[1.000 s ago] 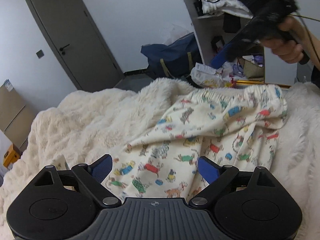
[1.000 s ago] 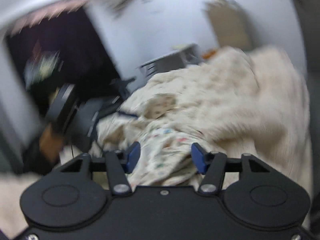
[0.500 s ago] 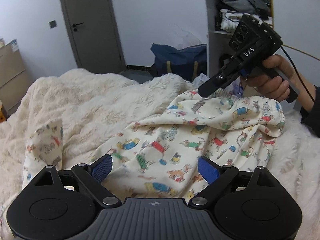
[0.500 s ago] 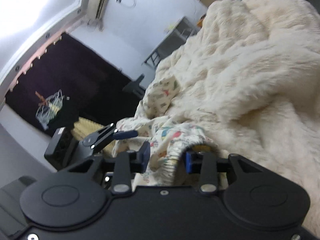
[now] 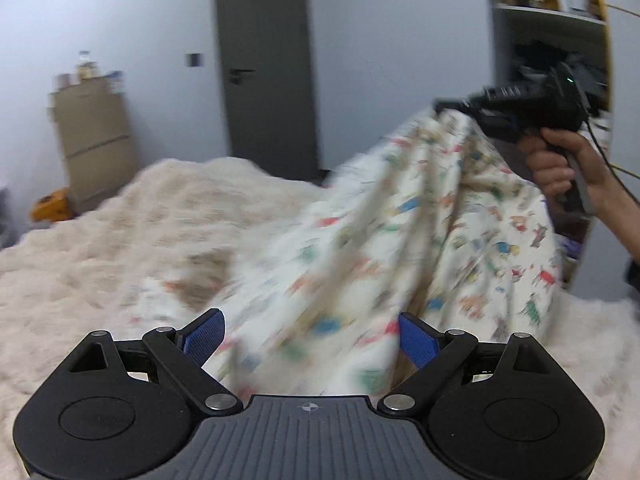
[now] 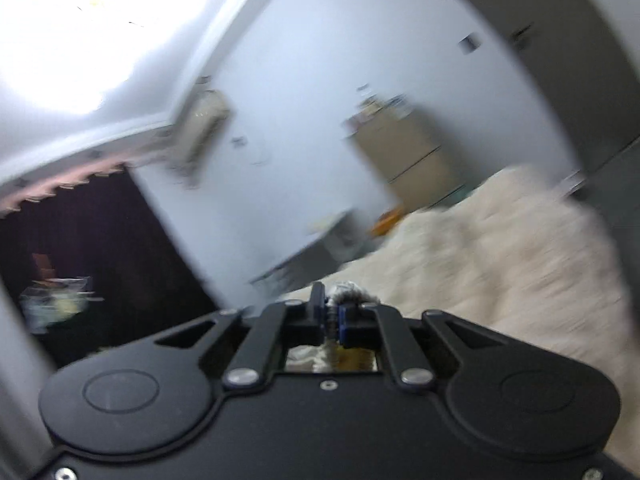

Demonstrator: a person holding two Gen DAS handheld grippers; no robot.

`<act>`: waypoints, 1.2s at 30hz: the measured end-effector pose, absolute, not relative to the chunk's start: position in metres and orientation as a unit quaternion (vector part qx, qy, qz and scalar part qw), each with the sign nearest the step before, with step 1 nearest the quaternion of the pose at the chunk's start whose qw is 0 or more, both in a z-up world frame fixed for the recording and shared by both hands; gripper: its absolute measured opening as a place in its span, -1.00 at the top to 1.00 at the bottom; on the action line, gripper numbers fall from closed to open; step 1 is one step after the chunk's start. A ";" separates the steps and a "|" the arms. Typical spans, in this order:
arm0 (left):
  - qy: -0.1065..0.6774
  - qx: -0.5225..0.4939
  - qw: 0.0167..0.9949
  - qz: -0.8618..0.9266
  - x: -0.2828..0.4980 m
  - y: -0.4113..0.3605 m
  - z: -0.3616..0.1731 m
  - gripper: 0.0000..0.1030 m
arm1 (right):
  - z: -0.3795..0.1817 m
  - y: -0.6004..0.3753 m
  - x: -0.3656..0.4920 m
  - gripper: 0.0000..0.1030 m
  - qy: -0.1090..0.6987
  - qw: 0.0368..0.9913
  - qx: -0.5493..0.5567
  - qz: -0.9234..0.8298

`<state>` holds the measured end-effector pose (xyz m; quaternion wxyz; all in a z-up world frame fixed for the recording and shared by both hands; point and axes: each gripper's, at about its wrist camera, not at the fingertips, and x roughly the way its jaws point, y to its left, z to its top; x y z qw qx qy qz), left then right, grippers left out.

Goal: Fold clothes

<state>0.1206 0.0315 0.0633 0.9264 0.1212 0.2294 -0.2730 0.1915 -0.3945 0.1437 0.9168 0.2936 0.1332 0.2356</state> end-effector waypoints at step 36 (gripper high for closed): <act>0.308 -0.174 0.896 -0.268 0.166 0.206 -0.003 0.80 | 0.072 -0.383 0.085 0.76 0.251 0.863 0.171 0.404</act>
